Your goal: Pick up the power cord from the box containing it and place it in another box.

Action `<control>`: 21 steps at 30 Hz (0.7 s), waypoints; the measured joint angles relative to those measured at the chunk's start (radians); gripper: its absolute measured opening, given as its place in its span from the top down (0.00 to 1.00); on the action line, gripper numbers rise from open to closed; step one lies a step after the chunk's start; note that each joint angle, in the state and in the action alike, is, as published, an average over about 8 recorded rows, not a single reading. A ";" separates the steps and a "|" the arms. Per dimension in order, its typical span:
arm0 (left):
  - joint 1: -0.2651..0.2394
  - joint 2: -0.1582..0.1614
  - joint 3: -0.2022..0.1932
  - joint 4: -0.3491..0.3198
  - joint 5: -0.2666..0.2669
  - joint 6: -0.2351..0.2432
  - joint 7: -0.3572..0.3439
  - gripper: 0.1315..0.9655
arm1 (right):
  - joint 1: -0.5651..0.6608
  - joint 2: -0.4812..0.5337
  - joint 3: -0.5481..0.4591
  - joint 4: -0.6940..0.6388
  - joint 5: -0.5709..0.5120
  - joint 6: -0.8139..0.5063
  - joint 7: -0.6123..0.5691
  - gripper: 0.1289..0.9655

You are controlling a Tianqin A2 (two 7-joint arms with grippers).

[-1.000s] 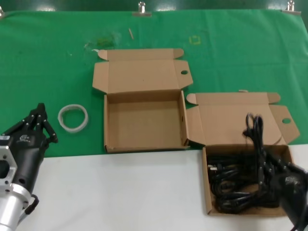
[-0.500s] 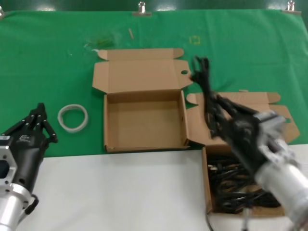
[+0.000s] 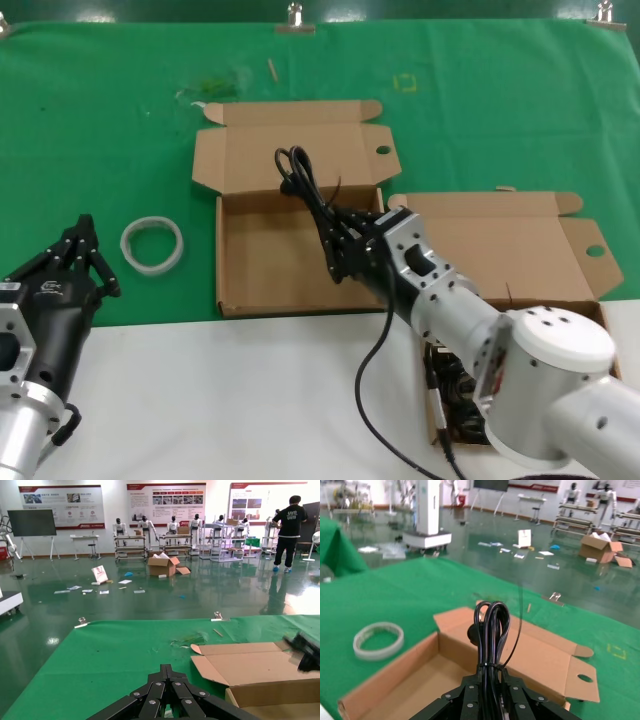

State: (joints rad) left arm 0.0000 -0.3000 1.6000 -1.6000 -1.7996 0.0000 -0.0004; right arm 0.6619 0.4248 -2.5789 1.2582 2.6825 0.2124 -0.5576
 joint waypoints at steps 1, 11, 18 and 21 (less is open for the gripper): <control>0.000 0.000 0.000 0.000 0.000 0.000 0.000 0.99 | 0.014 -0.008 -0.016 -0.023 -0.007 -0.004 0.005 0.91; 0.000 0.000 0.000 0.000 0.000 0.000 0.000 0.99 | 0.086 -0.012 -0.131 -0.095 -0.012 0.012 0.032 0.89; 0.000 0.000 0.000 0.000 0.000 0.000 0.000 0.99 | 0.086 0.037 -0.140 -0.012 -0.013 0.047 0.040 0.79; 0.000 0.000 0.000 0.000 0.000 0.000 0.000 0.99 | 0.063 0.078 -0.084 0.091 -0.057 0.062 0.072 0.78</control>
State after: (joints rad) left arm 0.0000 -0.3000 1.6000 -1.6000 -1.7996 0.0000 -0.0004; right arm 0.7246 0.5026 -2.6629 1.3489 2.6257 0.2741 -0.4854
